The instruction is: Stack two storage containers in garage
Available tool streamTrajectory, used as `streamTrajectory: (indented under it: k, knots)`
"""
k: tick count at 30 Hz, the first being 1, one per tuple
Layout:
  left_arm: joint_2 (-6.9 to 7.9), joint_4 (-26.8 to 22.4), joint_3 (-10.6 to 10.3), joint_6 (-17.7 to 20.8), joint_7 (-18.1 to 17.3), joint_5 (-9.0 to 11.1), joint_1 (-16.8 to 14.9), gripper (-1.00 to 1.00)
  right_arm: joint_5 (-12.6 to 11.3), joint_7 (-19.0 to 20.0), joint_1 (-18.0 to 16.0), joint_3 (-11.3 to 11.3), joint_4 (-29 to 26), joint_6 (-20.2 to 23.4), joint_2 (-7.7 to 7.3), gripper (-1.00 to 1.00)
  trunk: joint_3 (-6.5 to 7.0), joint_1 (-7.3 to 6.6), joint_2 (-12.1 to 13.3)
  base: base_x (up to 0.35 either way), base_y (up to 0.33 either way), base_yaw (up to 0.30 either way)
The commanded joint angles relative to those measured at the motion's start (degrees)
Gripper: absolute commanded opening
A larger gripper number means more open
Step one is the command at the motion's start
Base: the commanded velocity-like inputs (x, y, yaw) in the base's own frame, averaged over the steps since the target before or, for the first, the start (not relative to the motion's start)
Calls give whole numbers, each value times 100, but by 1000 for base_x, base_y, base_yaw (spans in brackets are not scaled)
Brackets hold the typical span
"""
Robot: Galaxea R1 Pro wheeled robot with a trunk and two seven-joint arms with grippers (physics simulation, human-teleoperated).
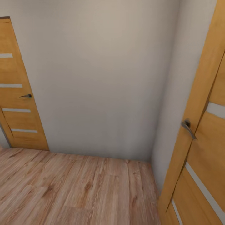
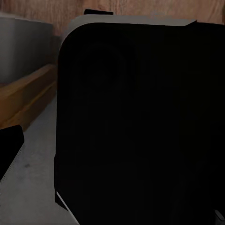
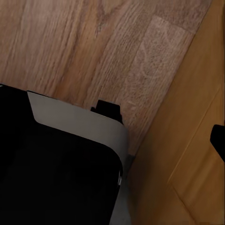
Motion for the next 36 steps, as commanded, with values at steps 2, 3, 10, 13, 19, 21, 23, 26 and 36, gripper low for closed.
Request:
streamTrajectory:
  k: [2, 3, 10, 13, 19, 21, 23, 26, 36]
  knots:
    - [-1, -3, -1, -2, -3, 59, -1, 100, -51, 3, -7, 47, 18, -34, 5, 100, -6, 3, -3, 320, 0, 0]
    - [-1, -3, -1, -2, -2, 59, -1, 100, -51, 3, -7, 47, 18, -34, 5, 100, -6, 3, -3, 320, 0, 0]
    - [4, -4, -1, -2, -1, 59, -1, 100, -54, 3, -7, 41, 19, -43, 6, 100, -6, 3, -3, 320, 0, 9]
    - [6, -3, -1, -2, 1, 59, -1, 100, -55, 3, -7, 39, 18, -48, 1, 100, -6, 3, -3, 320, 0, 147]
    - [6, -3, -1, 3, 2, 61, -1, 100, -51, 3, -7, 46, 18, -45, -2, 100, -6, 3, -3, 320, 0, 246]
    - [7, -3, -1, 4, 2, 60, -1, 100, -51, 3, -7, 47, 18, -44, -3, 100, -6, 3, -3, 320, 0, 264]
    - [7, -3, -1, 2, 2, 62, -1, 100, -49, 3, -7, 47, 18, -43, -3, 100, -6, 3, -3, 320, 0, 267]
    - [8, -3, -1, 5, 2, 60, -1, 100, -44, 3, -7, 47, 18, -42, -3, 100, -6, 3, -3, 320, 0, 268]
    - [8, -3, -1, 3, 2, 61, -1, 100, -42, 3, -7, 47, 18, -42, -3, 100, -6, 3, -3, 320, -2, 200]
